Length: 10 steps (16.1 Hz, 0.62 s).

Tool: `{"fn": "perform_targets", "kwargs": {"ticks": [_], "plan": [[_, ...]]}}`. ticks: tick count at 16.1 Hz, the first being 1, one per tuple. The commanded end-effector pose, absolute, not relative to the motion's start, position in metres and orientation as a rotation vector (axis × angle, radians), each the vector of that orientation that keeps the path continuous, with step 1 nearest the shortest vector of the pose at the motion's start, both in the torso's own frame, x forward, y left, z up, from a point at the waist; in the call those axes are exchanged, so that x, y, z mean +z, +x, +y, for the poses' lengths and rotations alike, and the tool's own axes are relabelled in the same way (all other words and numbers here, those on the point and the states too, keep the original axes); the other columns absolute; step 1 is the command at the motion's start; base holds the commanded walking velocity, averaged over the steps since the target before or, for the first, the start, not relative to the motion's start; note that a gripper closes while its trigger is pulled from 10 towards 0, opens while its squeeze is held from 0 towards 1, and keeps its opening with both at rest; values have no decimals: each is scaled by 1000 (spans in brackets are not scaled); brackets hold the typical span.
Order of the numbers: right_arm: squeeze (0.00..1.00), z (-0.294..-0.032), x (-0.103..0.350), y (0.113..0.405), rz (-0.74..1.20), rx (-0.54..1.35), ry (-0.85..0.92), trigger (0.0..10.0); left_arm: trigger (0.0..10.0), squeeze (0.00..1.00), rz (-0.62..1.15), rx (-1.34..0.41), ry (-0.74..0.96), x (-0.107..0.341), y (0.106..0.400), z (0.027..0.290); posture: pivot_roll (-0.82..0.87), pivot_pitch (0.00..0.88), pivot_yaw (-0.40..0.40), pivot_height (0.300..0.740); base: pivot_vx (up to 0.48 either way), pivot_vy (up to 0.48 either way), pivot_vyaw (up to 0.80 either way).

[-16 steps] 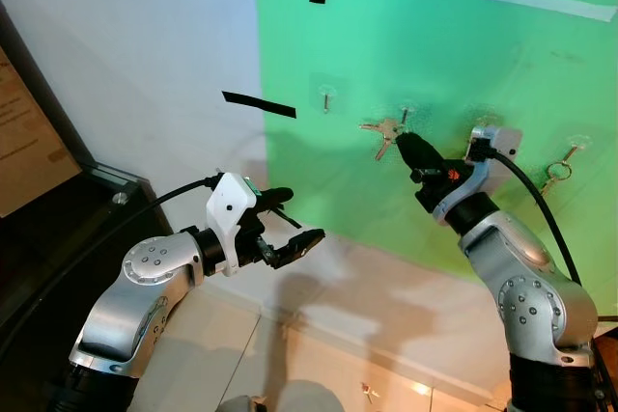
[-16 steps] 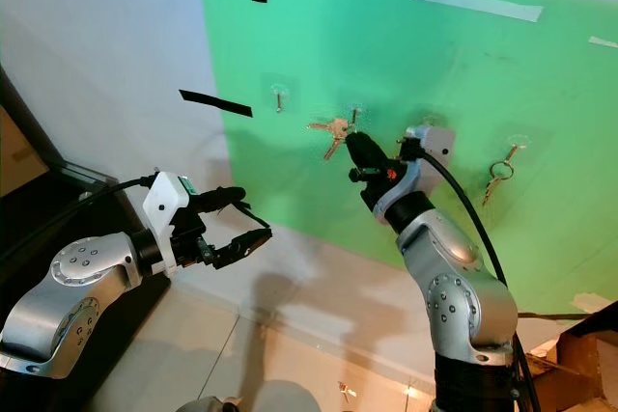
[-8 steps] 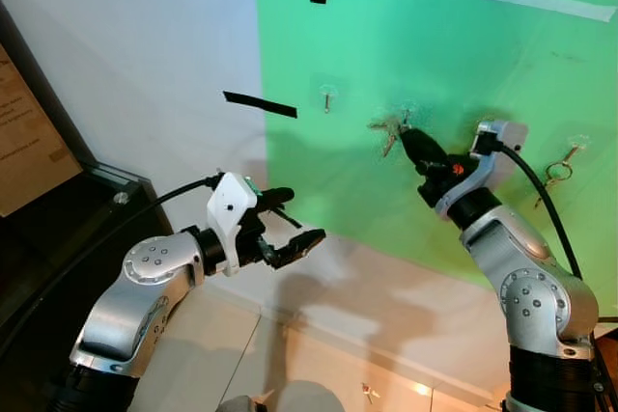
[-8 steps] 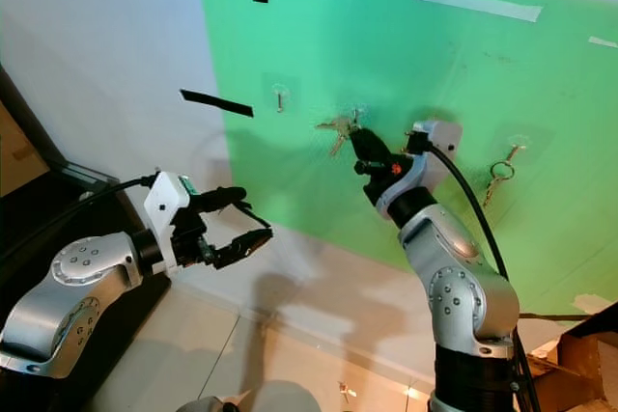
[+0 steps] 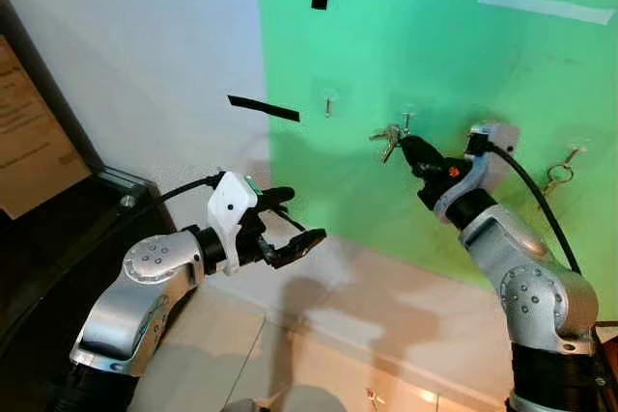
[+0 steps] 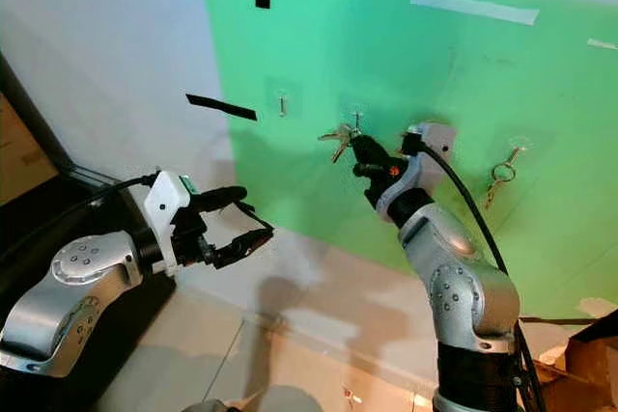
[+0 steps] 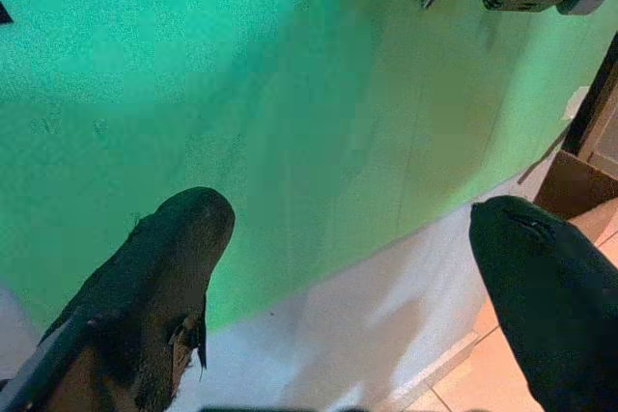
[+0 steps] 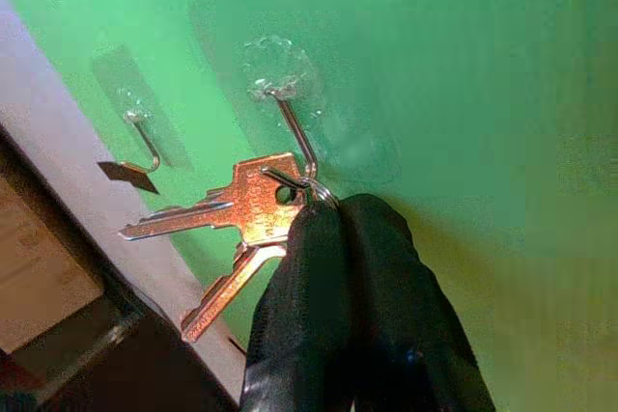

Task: Hang keys on a hook

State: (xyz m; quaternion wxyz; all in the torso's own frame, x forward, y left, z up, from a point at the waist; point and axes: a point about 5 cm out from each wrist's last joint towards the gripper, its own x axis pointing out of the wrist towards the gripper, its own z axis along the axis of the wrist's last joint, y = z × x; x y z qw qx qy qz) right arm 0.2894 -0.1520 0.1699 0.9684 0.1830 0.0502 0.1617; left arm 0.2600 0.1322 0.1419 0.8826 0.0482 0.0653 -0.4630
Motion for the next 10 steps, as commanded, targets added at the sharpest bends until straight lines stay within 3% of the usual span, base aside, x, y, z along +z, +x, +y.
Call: {"fn": "perform_targets", "kwargs": {"ticks": [1, 7, 10], "plan": [[1000, -156, 152, 285, 171, 289, 330, 10000, 10000, 0, 120, -974, 127, 145, 262, 131, -52, 0, 31, 740, 0, 0, 0], [1000, -159, 152, 275, 83, 292, 299, 10000, 10000, 0, 102, -960, 106, 147, 262, 131, -50, 0, 33, 740, 0, 0, 0], [1000, -159, 148, 263, 58, 296, 230, 10000, 10000, 0, 89, -873, 103, 144, 266, 136, -57, 0, 41, 740, 0, 0, 0]]}}
